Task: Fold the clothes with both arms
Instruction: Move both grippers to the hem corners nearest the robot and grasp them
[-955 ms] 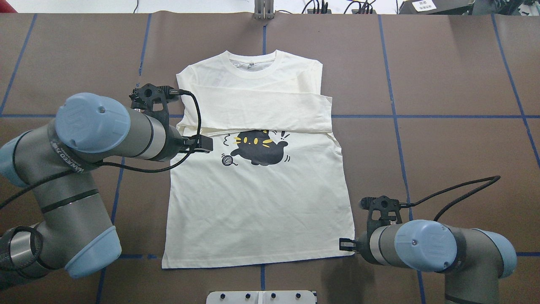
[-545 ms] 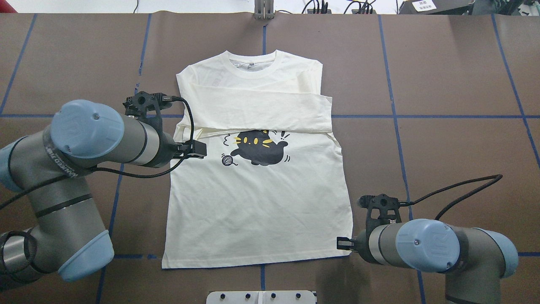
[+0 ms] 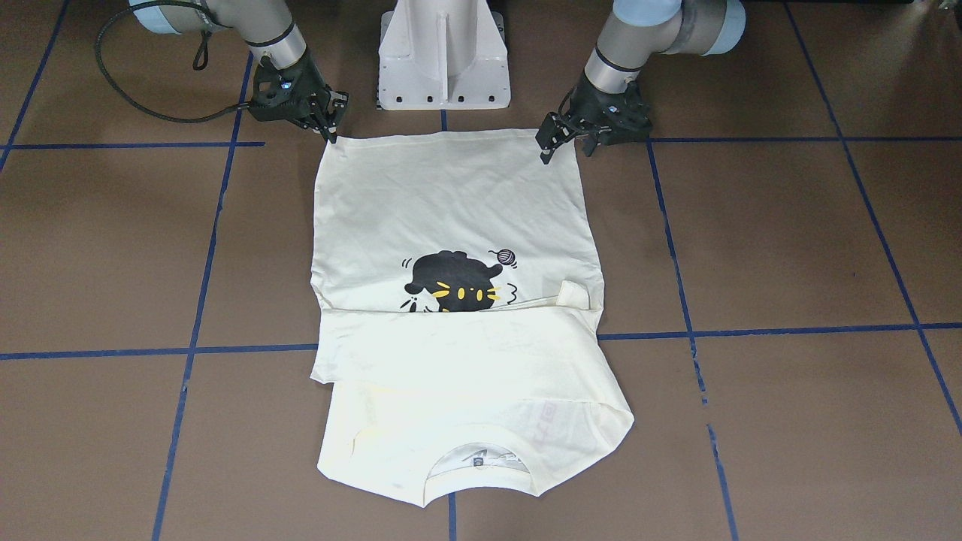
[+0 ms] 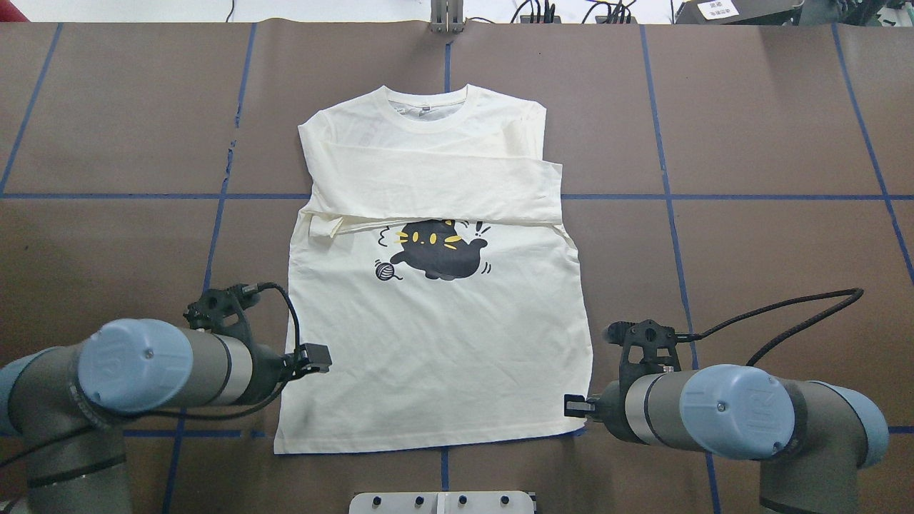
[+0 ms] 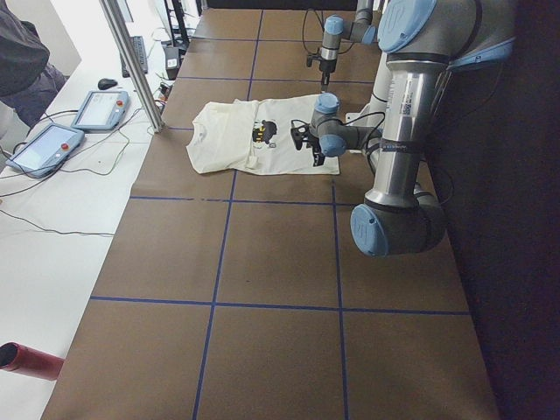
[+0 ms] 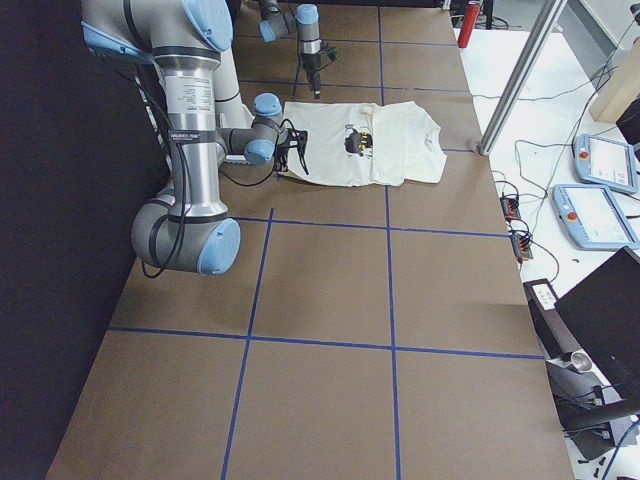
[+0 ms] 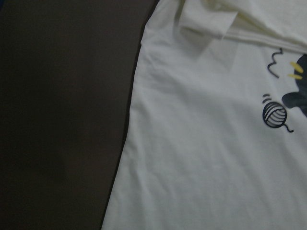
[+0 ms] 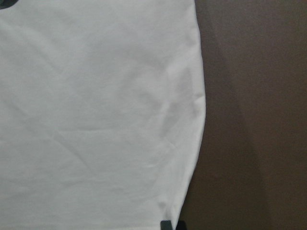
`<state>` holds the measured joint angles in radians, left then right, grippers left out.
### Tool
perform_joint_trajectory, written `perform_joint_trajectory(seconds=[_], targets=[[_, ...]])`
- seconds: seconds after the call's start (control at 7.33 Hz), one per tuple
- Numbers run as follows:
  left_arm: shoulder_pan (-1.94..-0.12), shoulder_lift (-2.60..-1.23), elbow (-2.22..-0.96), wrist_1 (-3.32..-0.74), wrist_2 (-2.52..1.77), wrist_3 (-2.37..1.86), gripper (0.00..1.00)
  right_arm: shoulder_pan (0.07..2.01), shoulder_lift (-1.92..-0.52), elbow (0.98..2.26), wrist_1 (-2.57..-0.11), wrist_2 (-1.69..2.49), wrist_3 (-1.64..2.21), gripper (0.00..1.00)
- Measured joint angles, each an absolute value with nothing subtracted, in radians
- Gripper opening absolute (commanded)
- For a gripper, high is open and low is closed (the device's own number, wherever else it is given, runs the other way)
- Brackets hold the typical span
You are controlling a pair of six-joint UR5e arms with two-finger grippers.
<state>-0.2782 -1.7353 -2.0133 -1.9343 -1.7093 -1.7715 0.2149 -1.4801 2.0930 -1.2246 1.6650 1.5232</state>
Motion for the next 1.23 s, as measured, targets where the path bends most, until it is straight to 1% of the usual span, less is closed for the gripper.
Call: perform_joint_trajectory(seconds=[0.27,0.55,0.68,0.95,1.23], targets=[[-0.179,-1.735,-2.023,-1.86,-1.664,-1.865,0.87,0.216,-1.479,2.094,-1.223,1.665,1.523,0.0],[-0.157,-1.73,-2.024,-1.831,-1.658,-1.878,0.84,0.216,-1.478,2.095,-1.223,1.666,1.523,0.0],[-0.156,-1.728,-2.023,-1.825,-1.655,-1.875,0.8,0.216,-1.477,2.094,-1.223,1.666,1.523,0.0],[-0.153,-1.727,-2.022,-1.794,-1.647,-1.872,0.7,0.217,-1.477,2.094,-1.223,1.666,1.523,0.0],[-0.154,-1.726,-2.022,-1.782,-1.643,-1.872,0.53,0.218,-1.477,2.092,-1.223,1.668,1.523,0.0]])
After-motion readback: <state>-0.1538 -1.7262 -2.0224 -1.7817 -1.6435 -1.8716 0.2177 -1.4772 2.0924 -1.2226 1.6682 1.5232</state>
